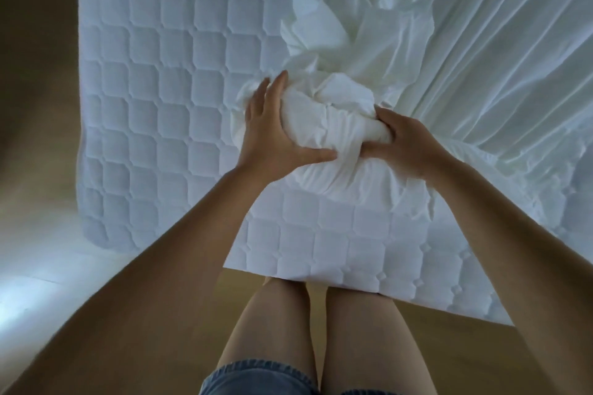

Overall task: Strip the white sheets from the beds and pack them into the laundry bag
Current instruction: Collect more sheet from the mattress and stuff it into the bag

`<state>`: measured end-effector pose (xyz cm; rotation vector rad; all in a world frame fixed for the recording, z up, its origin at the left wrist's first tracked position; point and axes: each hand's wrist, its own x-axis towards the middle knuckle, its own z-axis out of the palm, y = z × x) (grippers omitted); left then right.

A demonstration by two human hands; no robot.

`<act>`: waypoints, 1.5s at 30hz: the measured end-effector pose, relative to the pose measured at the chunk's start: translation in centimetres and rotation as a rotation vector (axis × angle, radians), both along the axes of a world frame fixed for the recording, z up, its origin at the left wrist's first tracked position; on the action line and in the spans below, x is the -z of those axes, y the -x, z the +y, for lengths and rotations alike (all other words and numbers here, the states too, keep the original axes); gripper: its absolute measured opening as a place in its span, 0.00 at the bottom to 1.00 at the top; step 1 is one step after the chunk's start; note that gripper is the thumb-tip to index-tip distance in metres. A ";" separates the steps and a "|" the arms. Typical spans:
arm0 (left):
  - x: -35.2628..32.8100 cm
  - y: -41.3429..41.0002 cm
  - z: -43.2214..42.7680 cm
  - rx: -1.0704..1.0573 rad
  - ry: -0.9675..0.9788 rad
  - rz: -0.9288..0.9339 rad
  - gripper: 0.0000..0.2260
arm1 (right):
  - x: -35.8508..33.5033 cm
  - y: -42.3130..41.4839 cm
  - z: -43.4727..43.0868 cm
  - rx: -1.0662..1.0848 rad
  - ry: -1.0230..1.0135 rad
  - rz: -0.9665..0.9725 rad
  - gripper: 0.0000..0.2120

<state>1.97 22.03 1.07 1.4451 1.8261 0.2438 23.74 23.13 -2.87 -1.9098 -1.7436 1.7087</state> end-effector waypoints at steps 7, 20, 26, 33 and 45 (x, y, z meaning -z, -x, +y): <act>-1.6 -4.7 5.5 0.456 -0.052 0.105 0.31 | -2.6 -3.2 0.9 -0.246 -0.179 -0.340 0.38; 0.6 -14.4 14.4 0.647 0.192 -0.009 0.36 | -1.0 -6.4 6.5 -0.004 0.130 0.046 0.67; 1.2 -14.4 11.6 0.467 -0.344 0.055 0.34 | 0.5 -7.0 8.0 0.076 0.115 0.238 0.34; 0.0 -11.0 8.3 0.835 -0.017 0.259 0.58 | 1.1 -6.4 8.2 0.231 0.258 0.226 0.29; -0.1 -7.7 0.6 0.958 0.221 0.099 0.51 | 2.0 -1.0 -6.3 0.438 0.626 0.345 0.50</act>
